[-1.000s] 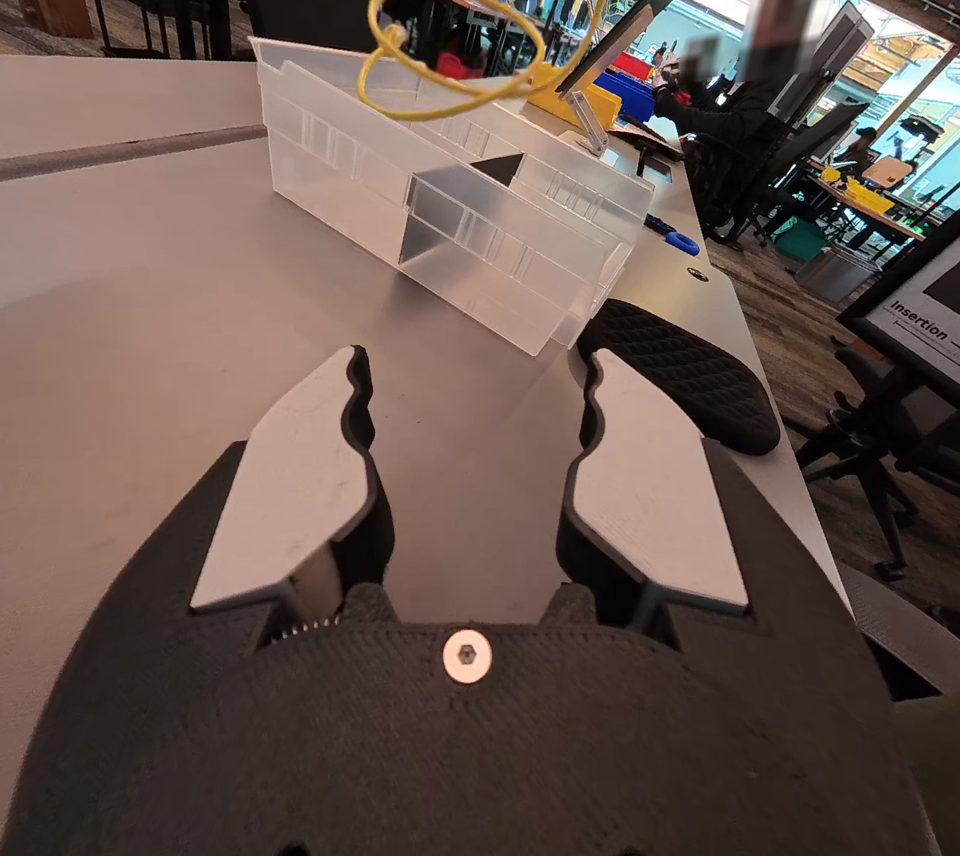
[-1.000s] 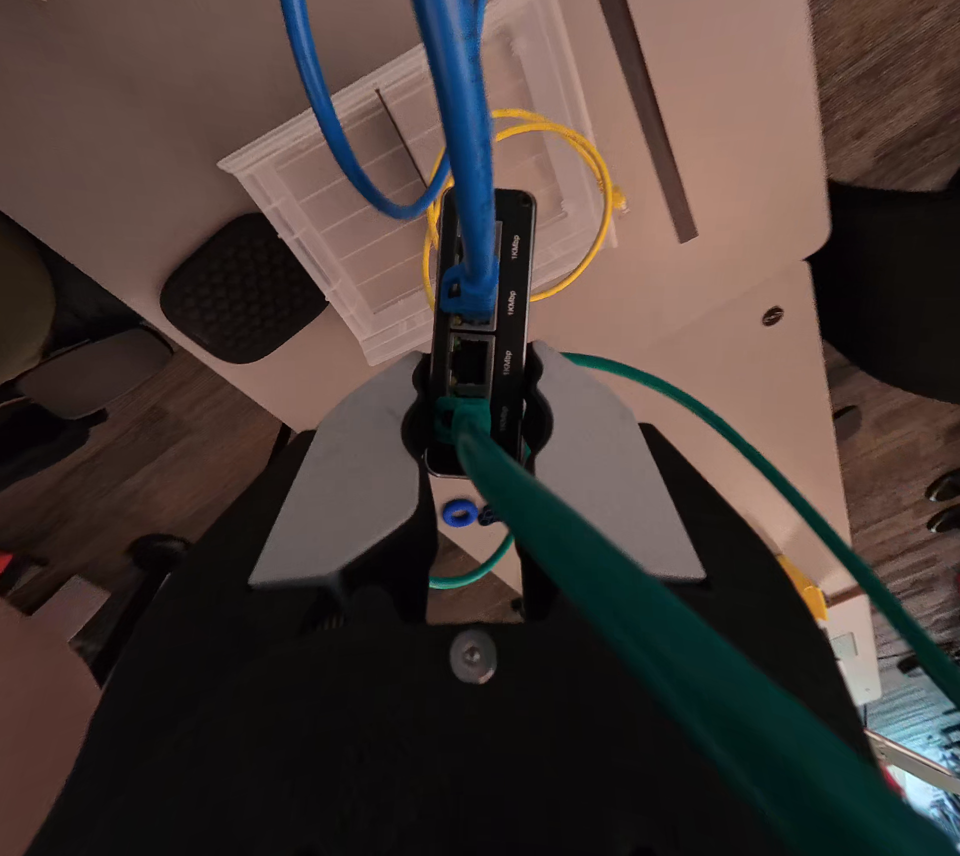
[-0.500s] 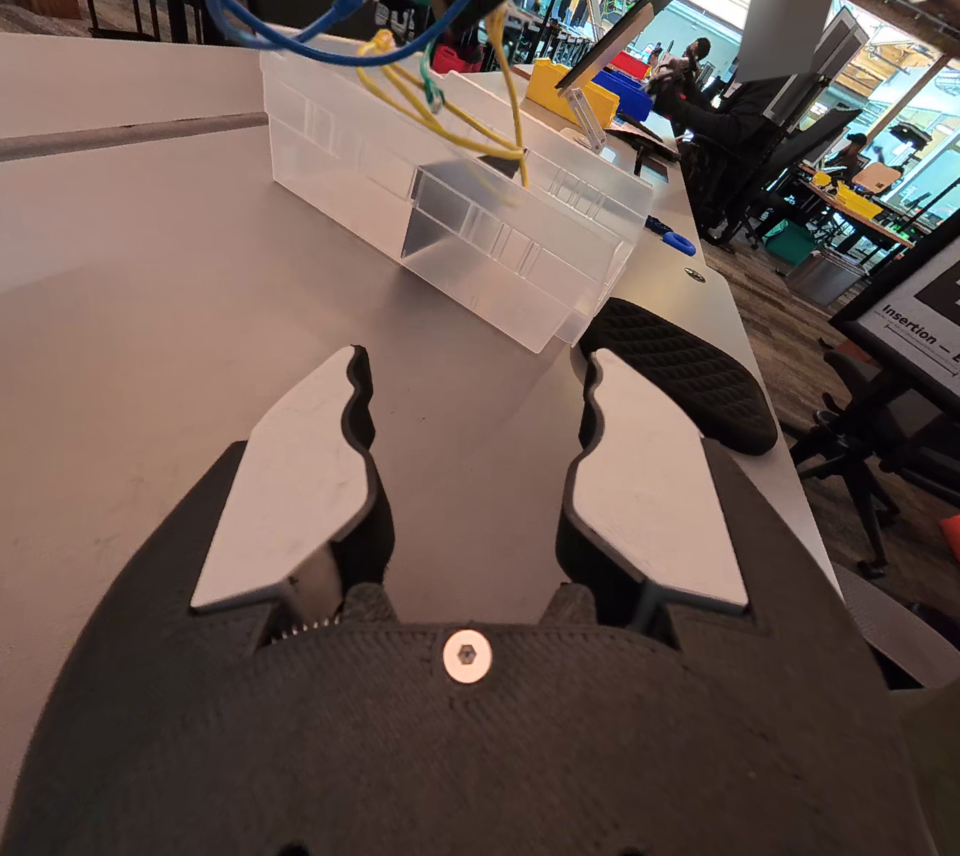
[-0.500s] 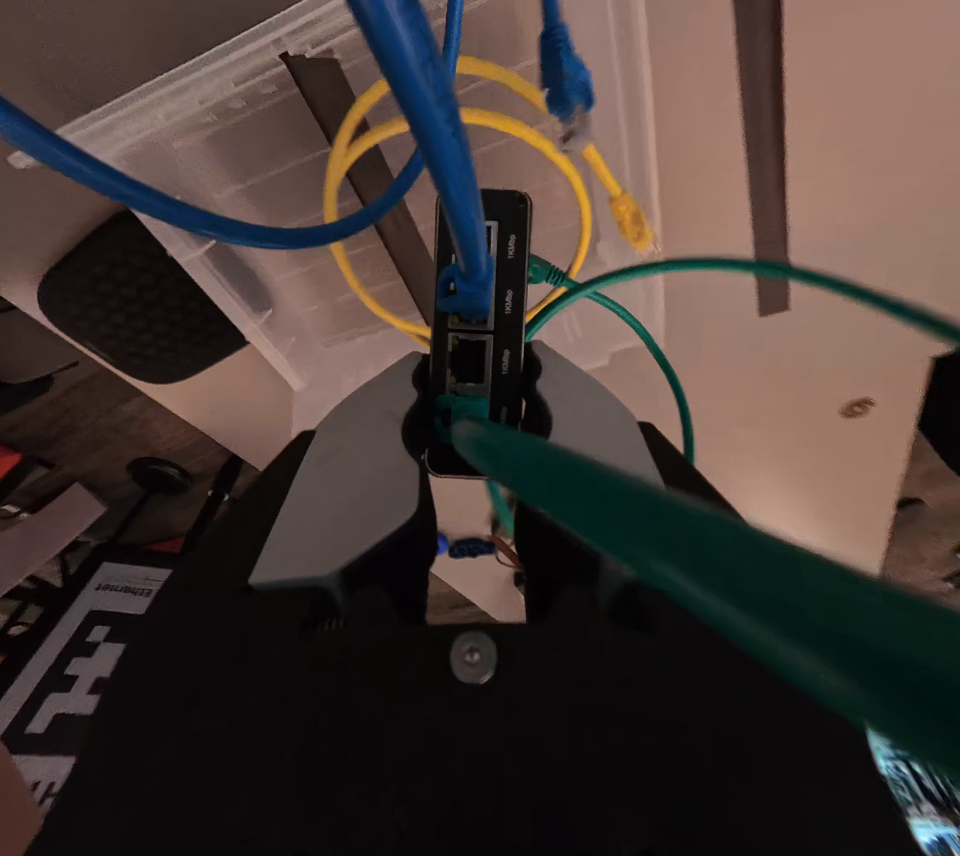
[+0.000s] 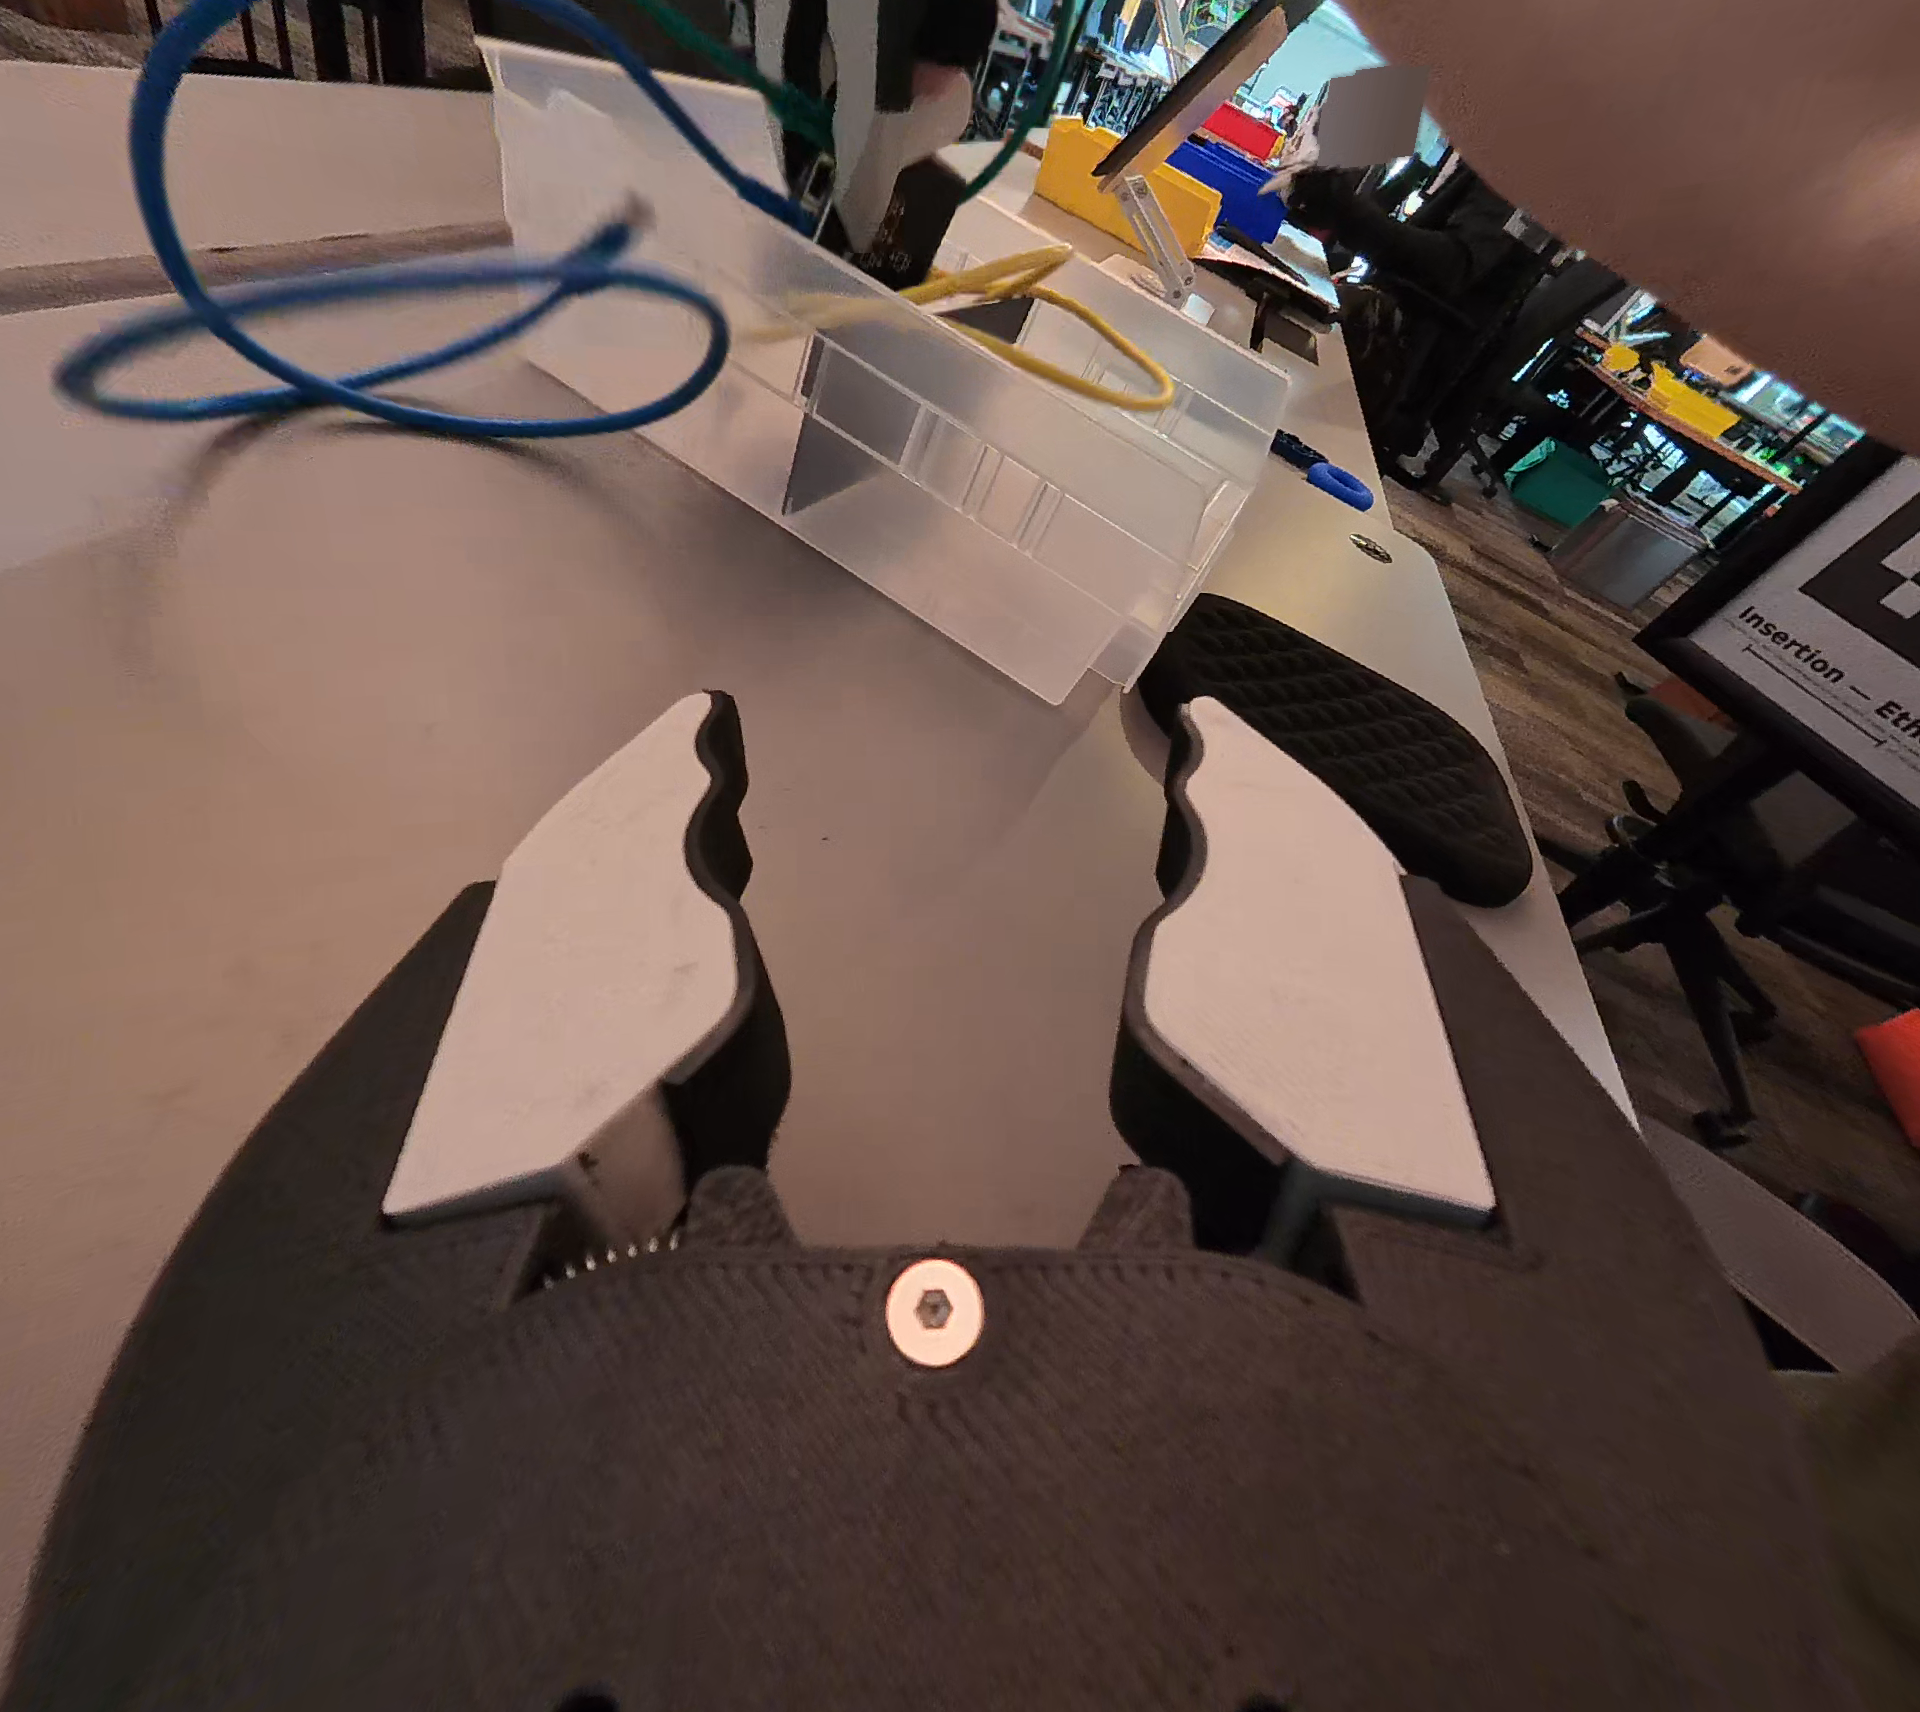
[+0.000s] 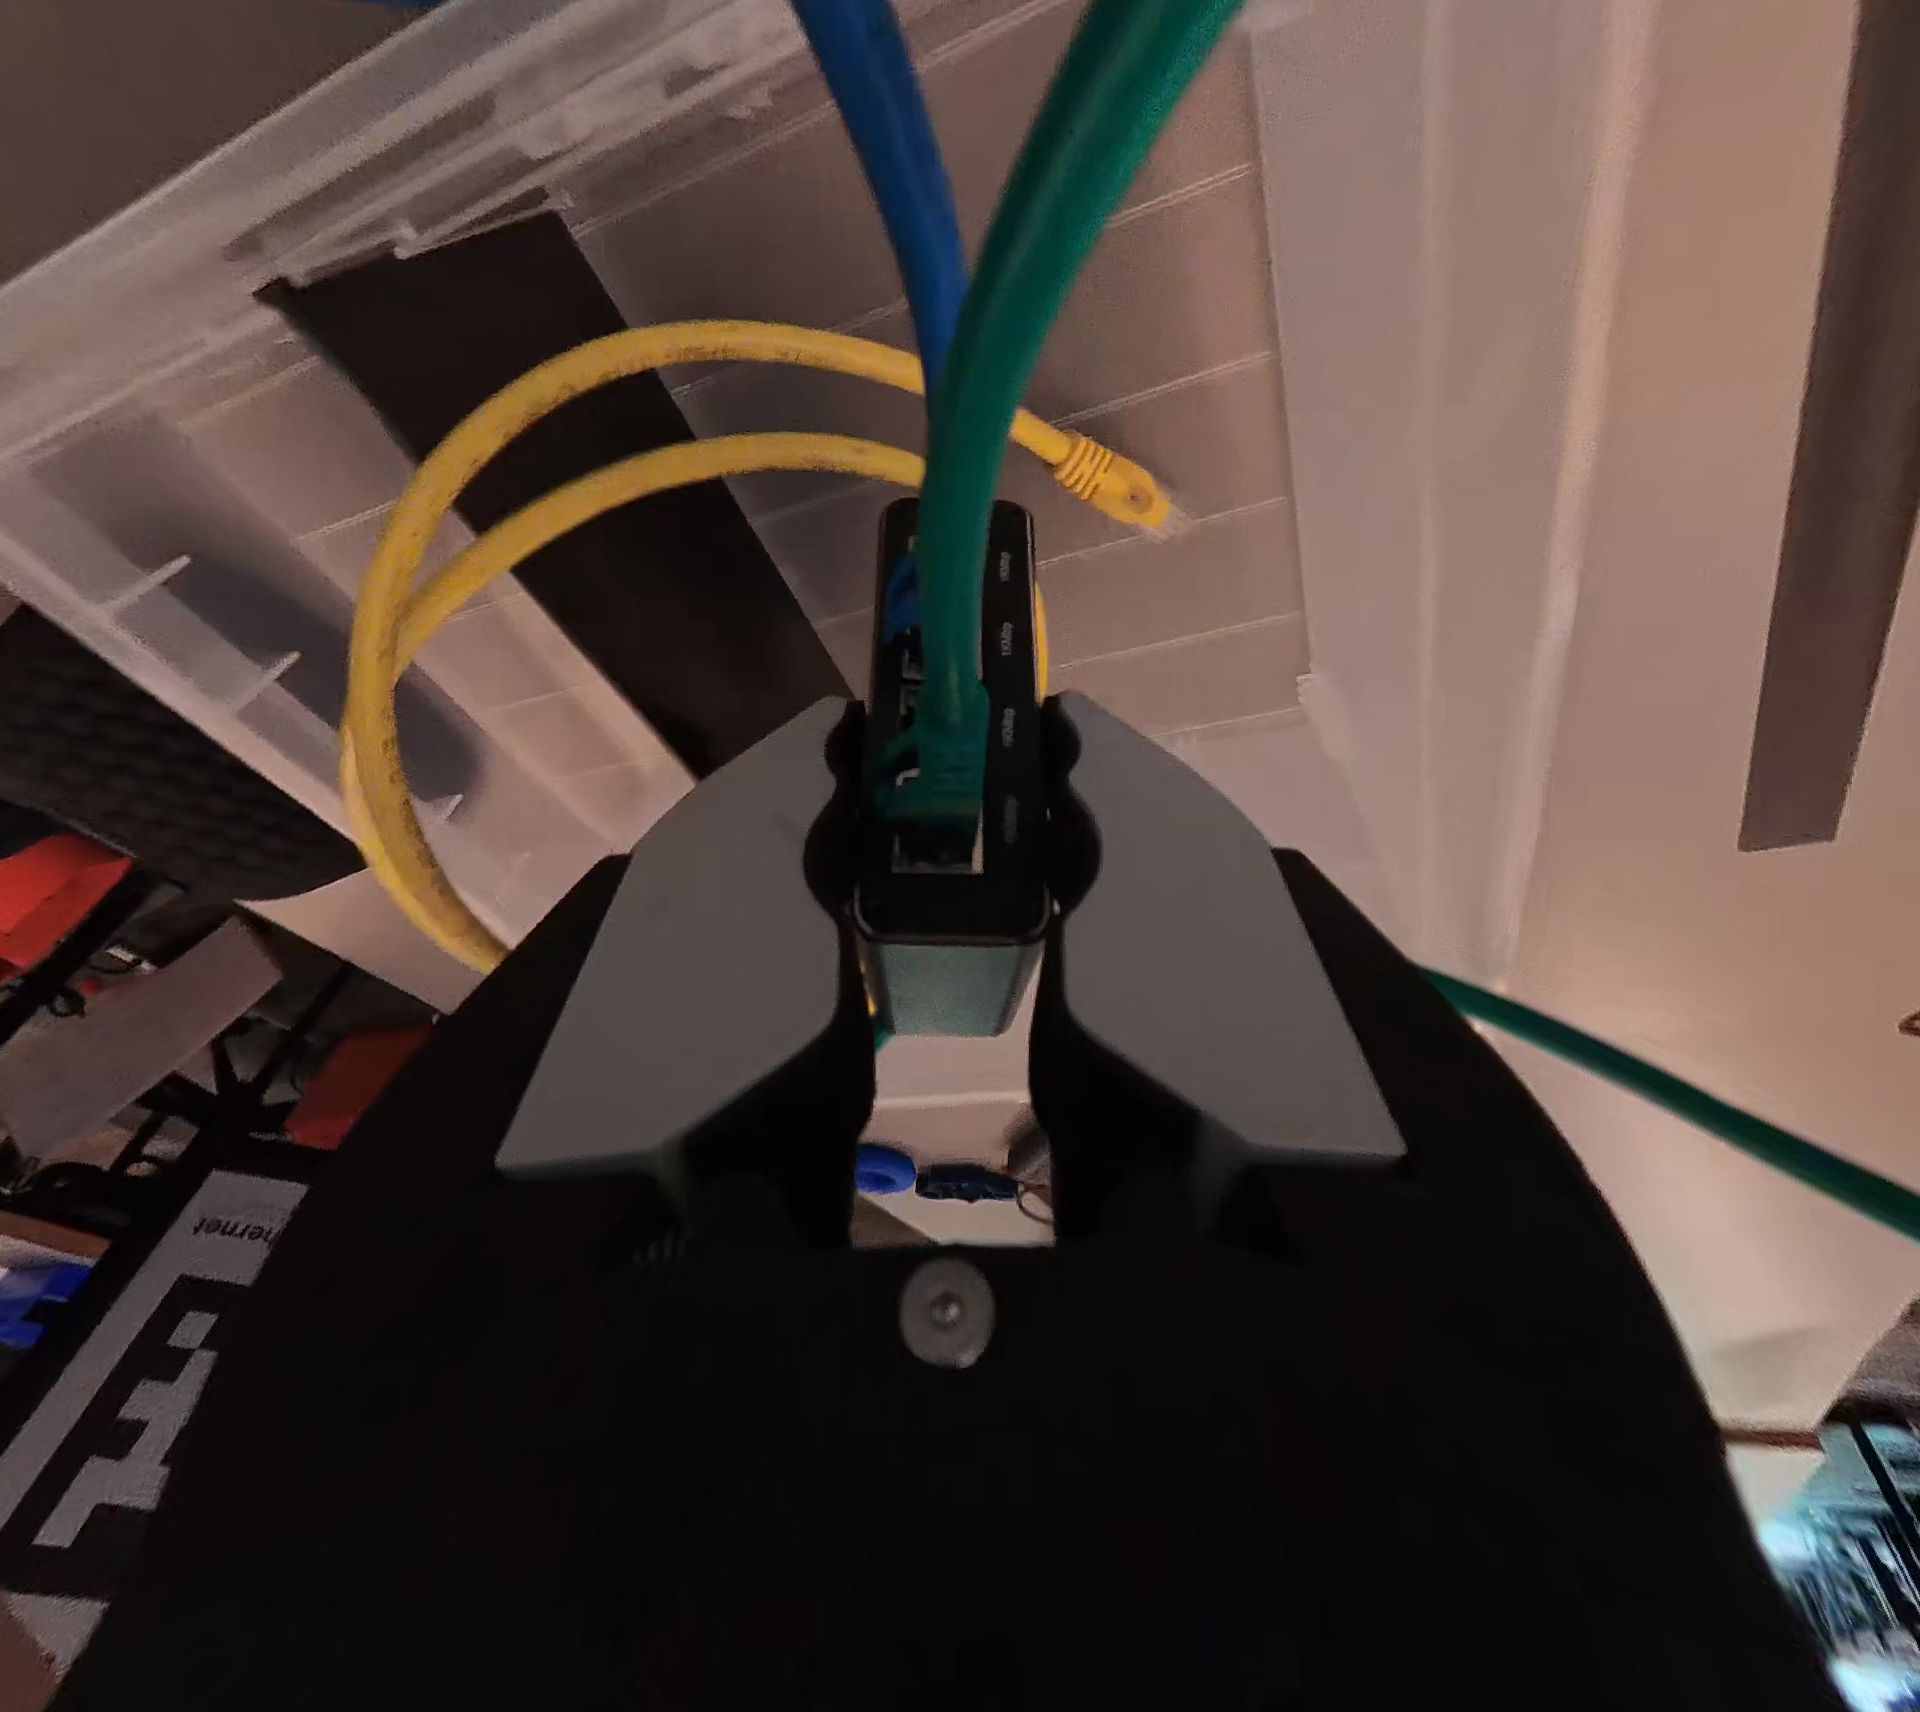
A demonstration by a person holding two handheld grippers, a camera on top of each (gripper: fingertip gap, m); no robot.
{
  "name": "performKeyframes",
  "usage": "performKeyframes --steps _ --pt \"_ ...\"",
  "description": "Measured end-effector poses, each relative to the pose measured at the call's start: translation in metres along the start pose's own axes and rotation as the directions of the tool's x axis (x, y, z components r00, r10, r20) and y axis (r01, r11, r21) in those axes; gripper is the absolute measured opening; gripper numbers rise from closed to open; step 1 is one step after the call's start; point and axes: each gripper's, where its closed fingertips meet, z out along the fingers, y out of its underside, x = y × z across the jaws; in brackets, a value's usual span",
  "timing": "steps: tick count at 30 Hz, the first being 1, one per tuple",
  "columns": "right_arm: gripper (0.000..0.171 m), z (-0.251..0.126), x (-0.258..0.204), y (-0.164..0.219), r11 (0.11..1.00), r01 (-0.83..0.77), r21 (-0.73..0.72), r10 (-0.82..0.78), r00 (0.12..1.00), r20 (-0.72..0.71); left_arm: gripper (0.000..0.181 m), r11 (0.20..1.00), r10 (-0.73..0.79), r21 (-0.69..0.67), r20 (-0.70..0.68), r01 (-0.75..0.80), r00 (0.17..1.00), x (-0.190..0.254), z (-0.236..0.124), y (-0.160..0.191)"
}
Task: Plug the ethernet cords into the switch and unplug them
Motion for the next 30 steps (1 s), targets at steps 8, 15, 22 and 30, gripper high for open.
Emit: performKeyframes --steps 8,15,22,30 --pt "0.047 0.005 0.002 -0.008 1.0 -0.003 0.005 0.003 0.996 -0.085 0.078 1.0 -0.003 0.014 -0.001 0.003 1.0 0.0 -0.002 -0.003" --pt "0.057 -0.063 -0.015 -0.006 0.956 0.067 0.285 0.015 0.961 -0.277 0.078 0.999 0.022 0.023 0.02 -0.022 1.0 -0.001 -0.004 -0.007" --pt "0.075 -0.111 -0.066 -0.031 0.736 0.095 0.67 0.11 0.96 -0.257 0.078 1.0 0.023 0.004 0.028 -0.024 0.999 -0.004 0.003 -0.003" --pt "0.138 -0.057 -0.05 -0.114 0.881 0.202 0.427 0.155 0.73 -0.666 0.079 0.999 0.033 -0.009 0.029 -0.033 0.999 -0.002 0.001 0.0"
